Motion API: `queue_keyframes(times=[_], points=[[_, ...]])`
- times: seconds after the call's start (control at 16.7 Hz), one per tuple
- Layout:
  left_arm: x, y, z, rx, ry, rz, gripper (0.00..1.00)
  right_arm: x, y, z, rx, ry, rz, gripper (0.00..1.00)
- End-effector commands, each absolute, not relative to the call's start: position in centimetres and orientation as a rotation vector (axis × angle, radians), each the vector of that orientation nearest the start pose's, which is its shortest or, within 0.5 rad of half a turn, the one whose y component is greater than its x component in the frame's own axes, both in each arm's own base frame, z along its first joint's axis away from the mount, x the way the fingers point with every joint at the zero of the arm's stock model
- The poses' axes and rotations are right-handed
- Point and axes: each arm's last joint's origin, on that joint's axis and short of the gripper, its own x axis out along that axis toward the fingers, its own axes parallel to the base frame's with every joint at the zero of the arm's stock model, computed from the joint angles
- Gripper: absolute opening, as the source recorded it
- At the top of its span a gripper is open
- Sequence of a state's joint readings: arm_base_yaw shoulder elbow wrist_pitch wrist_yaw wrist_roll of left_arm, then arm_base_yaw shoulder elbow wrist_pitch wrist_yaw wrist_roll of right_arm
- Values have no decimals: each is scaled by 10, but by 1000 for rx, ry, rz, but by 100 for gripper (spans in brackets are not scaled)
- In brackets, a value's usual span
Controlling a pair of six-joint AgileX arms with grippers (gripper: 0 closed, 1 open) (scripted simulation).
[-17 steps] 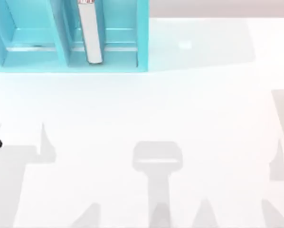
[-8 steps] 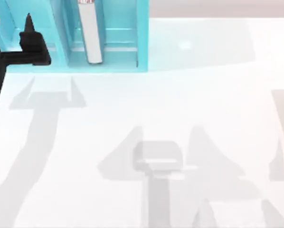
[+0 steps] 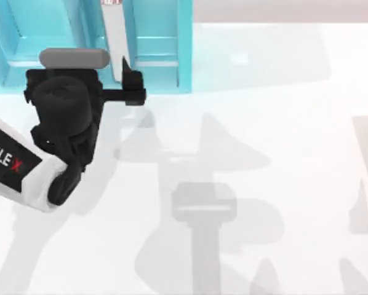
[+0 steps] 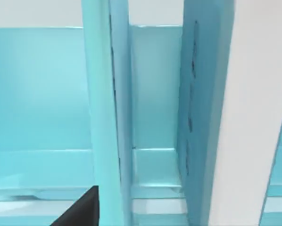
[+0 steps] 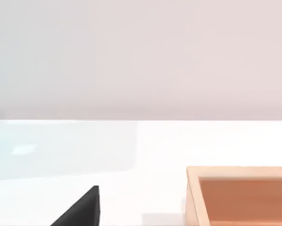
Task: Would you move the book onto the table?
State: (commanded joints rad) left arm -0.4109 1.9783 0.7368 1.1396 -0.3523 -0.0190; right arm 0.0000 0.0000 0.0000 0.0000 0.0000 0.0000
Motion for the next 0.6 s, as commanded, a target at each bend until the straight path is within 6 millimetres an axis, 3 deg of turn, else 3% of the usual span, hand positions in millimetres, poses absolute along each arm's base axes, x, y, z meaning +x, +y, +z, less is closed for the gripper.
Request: queue_keyframes(times=[0.24,0.6], points=[[348,-151,92,8,103,-47,100,106,-1,160,0,0,0,100],[349,-151,90,9,106,-45,100,106,-1,160,0,0,0,100]])
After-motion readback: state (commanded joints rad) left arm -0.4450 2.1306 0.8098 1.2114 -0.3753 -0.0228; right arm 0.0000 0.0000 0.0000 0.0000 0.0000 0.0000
